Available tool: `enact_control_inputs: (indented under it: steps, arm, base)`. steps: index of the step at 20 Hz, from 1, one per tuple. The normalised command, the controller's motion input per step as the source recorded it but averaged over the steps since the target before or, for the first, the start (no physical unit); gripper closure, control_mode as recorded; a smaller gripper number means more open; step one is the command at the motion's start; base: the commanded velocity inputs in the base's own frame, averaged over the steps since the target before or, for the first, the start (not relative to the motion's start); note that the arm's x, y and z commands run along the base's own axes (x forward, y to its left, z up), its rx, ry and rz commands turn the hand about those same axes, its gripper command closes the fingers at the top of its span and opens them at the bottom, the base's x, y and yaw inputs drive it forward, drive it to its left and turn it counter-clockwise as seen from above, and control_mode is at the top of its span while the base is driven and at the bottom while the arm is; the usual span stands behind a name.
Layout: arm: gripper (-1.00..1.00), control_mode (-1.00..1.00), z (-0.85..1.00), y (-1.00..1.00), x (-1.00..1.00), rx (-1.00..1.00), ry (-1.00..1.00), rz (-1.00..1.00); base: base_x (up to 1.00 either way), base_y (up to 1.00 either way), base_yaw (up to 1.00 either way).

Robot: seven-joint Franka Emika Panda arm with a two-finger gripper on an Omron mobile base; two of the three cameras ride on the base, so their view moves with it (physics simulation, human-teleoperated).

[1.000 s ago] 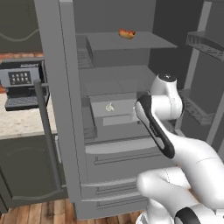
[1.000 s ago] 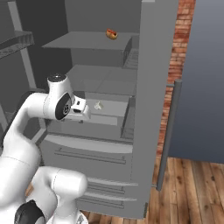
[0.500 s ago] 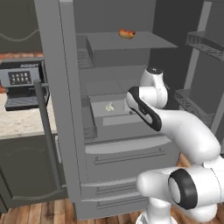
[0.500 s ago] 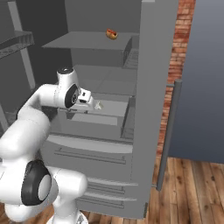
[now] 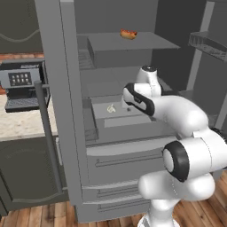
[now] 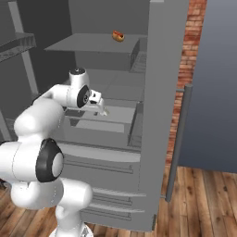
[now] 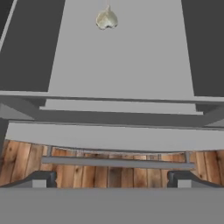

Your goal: Fully open the fridge drawer.

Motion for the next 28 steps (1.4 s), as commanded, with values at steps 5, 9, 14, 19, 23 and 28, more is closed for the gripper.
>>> enact_control_inputs:
  steps: [5,9,14,19,23,28]
  arm:
    - [-1.00,-1.00,-0.30,0.00,0.41,0.00,-0.01,0.00]
    - [-1.00,-1.00,-0.29,0.00,0.48,0.00,0.00,0.01]
    - [-1.00,-1.00,-0.28,0.00,0.45,0.00,0.00,0.01]
    - [-1.00,-1.00,-0.29,0.00,0.39,0.00,0.00,0.00]
    - [-1.00,-1.00,-0.27,0.00,0.43,0.00,0.00,0.00]
    - [-1.00,-1.00,-0.24,0.00,0.43,0.00,0.00,0.00]
  base:
    - [0.00,0.00,0.00]
    - [0.00,0.00,0.00]
    - [0.00,0.00,0.00]
    - [0.00,0.00,0.00]
    - [0.00,0.00,0.00]
    - [0.00,0.00,0.00]
